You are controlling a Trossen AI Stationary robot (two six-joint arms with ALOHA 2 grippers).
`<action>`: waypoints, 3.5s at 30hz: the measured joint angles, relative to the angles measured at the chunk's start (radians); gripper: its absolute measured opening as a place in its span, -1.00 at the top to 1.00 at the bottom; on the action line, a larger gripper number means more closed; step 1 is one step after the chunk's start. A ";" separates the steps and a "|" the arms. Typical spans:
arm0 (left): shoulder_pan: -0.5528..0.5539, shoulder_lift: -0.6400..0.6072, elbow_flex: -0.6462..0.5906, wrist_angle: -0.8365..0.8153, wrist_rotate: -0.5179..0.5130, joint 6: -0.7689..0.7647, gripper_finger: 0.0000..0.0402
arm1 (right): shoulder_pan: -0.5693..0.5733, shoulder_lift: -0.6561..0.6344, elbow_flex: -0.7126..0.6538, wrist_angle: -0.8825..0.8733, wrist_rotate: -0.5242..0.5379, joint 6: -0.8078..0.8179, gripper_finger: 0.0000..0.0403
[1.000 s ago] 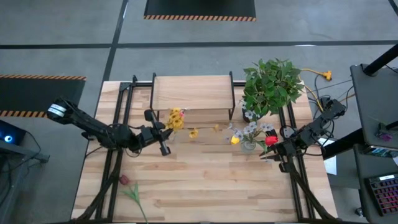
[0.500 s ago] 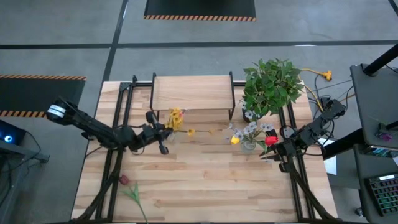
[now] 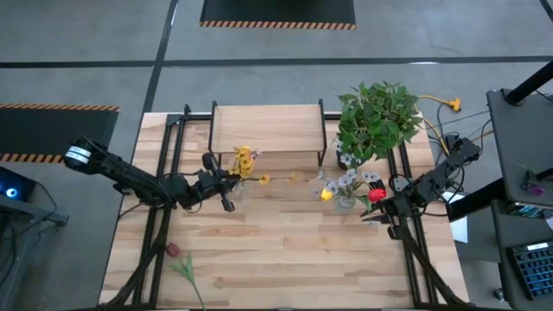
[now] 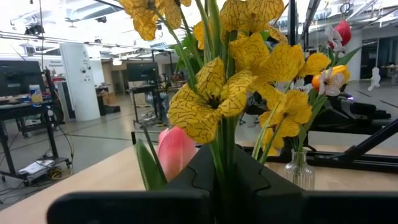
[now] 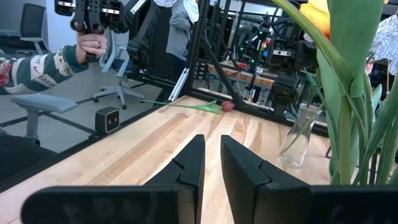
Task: Pick and place flowers into a vace then onto a shelf
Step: Put the yellow flowers into the left transparent vase, then put the dark red tulip into the left transparent vase
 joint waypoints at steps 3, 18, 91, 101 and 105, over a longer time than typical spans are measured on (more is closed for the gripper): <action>0.000 0.000 0.000 0.000 0.000 0.001 0.92 | 0.000 0.000 0.000 0.000 0.000 0.000 0.79; -0.002 -0.001 0.001 -0.006 -0.002 -0.086 -0.15 | 0.000 0.000 0.000 0.000 0.000 0.000 0.79; -0.081 -0.098 0.916 -1.924 0.215 -1.074 -0.35 | 0.000 0.000 0.000 -0.001 0.000 0.019 0.79; -0.187 -0.005 0.896 -2.005 0.250 -1.377 -0.35 | 0.000 0.000 0.000 -0.001 0.000 0.016 0.79; -0.227 0.058 0.895 -2.073 0.263 -1.535 -0.35 | 0.000 0.000 0.000 -0.001 0.000 0.015 0.79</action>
